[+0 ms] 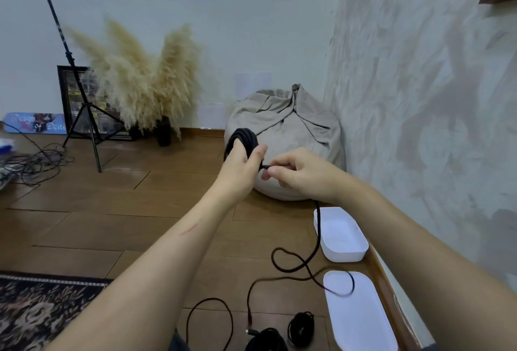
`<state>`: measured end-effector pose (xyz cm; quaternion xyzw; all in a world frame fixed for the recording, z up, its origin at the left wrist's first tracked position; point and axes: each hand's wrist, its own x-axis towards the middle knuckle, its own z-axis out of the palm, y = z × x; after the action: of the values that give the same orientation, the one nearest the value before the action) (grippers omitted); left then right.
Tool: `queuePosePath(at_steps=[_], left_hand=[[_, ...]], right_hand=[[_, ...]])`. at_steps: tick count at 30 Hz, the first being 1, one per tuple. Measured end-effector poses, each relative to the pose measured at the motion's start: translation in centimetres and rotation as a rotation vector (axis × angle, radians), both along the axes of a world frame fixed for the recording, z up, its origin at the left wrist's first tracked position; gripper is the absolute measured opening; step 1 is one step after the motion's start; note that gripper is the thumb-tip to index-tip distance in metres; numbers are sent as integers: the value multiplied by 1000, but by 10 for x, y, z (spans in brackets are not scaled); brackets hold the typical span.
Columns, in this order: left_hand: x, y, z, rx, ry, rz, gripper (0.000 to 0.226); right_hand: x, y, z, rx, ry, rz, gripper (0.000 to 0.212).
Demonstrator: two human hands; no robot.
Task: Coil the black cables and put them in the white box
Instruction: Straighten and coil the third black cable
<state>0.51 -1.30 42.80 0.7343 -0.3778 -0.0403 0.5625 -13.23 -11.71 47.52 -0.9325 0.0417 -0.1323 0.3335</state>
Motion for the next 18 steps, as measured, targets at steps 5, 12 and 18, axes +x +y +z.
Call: queuePosePath(at_steps=[5, 12, 18], left_hand=[[-24, -2, 6, 2, 129, -268, 45], [-50, -2, 14, -18, 245, -478, 68], [-53, 3, 13, 45, 99, -458, 8]], right_hand=[[-3, -20, 7, -55, -139, -52, 26], [-15, -29, 6, 193, -166, -36, 29], [-19, -29, 14, 276, -245, -90, 18]])
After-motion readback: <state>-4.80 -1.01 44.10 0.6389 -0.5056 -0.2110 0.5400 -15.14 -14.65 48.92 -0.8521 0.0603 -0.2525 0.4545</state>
